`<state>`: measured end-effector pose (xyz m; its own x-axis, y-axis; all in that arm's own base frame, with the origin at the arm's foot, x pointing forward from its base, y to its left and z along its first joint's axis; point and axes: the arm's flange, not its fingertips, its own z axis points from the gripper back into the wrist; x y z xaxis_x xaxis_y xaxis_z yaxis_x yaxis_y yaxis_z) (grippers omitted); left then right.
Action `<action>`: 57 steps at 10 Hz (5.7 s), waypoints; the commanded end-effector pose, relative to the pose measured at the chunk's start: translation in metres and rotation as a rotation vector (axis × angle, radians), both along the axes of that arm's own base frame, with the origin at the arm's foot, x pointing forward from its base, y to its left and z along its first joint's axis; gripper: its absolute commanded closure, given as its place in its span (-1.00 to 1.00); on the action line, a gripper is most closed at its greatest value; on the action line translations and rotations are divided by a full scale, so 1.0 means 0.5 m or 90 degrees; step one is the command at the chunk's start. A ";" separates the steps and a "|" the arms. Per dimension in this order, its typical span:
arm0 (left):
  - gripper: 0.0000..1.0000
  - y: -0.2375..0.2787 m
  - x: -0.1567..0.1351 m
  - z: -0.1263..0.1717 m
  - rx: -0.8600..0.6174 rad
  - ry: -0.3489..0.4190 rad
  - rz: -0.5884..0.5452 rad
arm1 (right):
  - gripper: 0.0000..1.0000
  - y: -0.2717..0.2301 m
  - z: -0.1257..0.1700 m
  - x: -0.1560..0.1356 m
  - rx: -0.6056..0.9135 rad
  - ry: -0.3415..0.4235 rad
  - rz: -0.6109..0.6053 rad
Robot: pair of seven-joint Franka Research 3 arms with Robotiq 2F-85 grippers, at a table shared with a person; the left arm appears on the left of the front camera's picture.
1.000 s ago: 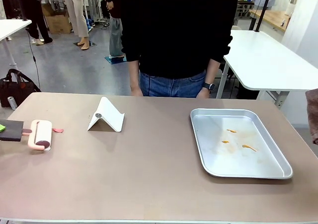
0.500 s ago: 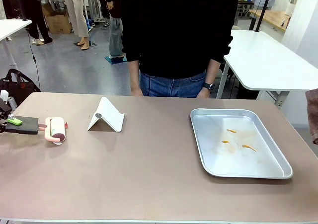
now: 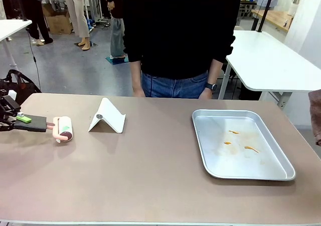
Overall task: Clean the surface of the table.
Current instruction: If a person points to the right, clean the right side of the table with your right hand, and if they point to the left, clean the left side with your left hand, then clean the area not pointed to by the person.
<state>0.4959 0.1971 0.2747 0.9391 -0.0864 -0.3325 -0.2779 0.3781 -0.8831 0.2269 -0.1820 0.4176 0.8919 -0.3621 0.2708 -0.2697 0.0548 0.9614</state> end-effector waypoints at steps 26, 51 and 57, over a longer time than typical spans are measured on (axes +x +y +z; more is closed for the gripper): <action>0.55 0.100 -0.260 0.200 -0.126 -0.153 -0.110 | 1.00 0.001 0.014 -0.001 0.016 0.000 -0.004; 0.55 0.100 -0.260 0.200 -0.126 -0.153 -0.110 | 0.79 0.283 0.068 0.293 -0.865 0.160 -0.058; 0.55 0.100 -0.260 0.200 -0.126 -0.153 -0.110 | 0.79 0.364 -0.026 0.356 -0.933 0.165 -0.052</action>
